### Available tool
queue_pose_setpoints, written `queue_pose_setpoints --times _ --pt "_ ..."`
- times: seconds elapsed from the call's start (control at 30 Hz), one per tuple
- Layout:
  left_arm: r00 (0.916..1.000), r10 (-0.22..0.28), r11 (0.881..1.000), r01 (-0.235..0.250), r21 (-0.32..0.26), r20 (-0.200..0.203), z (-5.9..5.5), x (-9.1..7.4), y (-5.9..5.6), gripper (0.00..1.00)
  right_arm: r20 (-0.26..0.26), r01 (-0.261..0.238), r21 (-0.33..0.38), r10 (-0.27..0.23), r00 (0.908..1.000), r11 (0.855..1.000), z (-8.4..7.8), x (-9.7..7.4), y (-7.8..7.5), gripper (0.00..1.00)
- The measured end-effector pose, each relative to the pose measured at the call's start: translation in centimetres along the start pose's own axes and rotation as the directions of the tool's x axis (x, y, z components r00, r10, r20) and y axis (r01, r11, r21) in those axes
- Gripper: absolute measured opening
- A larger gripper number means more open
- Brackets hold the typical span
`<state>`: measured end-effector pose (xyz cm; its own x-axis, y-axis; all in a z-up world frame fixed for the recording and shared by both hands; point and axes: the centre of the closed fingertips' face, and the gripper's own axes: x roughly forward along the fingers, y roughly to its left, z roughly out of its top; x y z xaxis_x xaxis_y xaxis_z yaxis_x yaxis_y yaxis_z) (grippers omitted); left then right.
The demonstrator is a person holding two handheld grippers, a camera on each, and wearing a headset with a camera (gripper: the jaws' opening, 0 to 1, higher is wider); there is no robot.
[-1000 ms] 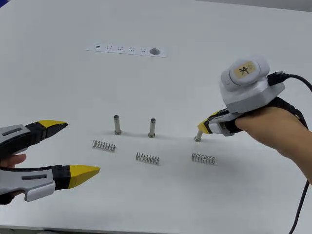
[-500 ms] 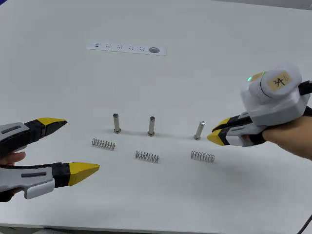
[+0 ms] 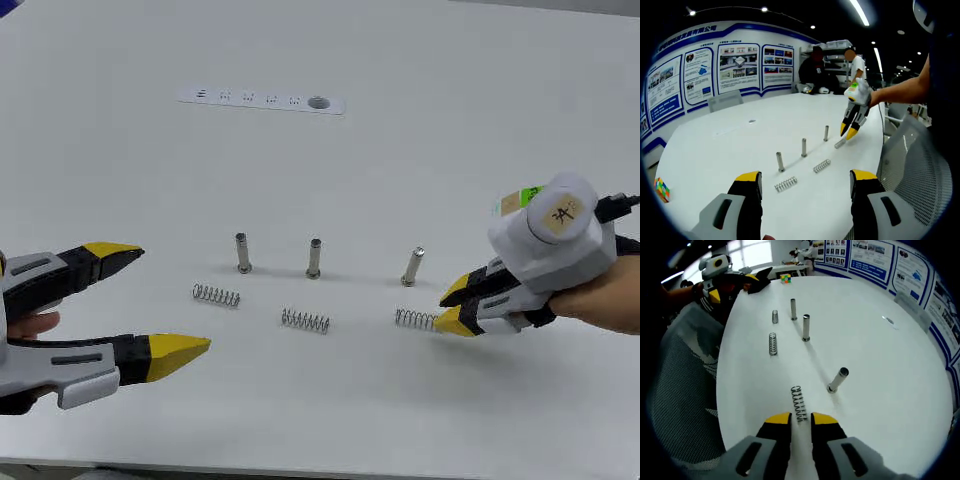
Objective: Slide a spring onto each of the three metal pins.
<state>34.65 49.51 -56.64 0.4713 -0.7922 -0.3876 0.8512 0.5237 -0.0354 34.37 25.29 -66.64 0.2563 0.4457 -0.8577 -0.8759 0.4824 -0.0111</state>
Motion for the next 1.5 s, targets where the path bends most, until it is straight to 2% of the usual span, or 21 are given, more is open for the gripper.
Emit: queue_pose_setpoints --times 0.2,0.27,0.57,0.9,1.07,1.23,1.5 --pt "1.0000 -0.002 1.000 0.002 0.000 -0.003 0.0 0.0 -0.2 0.74 -0.031 -0.037 -0.063 0.035 0.9989 0.997 -0.5 0.7 0.1 0.16" --pt "1.0000 -0.004 1.000 0.004 0.001 -0.005 0.0 0.0 -0.3 0.73 -0.055 -0.041 -0.088 0.037 0.9978 0.995 -0.8 0.9 -0.1 0.16" --pt "0.9998 -0.016 1.000 0.016 0.004 -0.013 -0.2 0.2 -0.6 0.73 -0.099 -0.069 -0.152 0.055 0.9936 0.986 -0.9 1.4 -0.1 0.14" --pt "0.9986 -0.047 0.999 0.048 0.017 -0.022 0.0 0.8 -1.7 0.72 -0.119 -0.083 -0.145 0.065 0.9907 0.986 -0.9 1.5 -0.1 0.12" --pt "0.9964 -0.079 0.996 0.080 0.040 -0.030 0.3 1.8 -2.4 0.71 -0.106 -0.074 -0.126 0.061 0.9925 0.989 -0.6 1.2 -0.1 0.11" --pt "0.9897 -0.137 0.988 0.140 0.073 -0.044 0.7 2.9 -3.6 0.67 -0.085 -0.068 -0.119 0.058 0.9947 0.991 0.3 0.4 0.3 0.11" --pt "0.9698 -0.239 0.963 0.243 0.114 -0.051 1.7 5.0 -5.7 0.58 -0.043 -0.074 -0.169 0.068 0.9968 0.983 3.9 -1.0 1.7 0.11"
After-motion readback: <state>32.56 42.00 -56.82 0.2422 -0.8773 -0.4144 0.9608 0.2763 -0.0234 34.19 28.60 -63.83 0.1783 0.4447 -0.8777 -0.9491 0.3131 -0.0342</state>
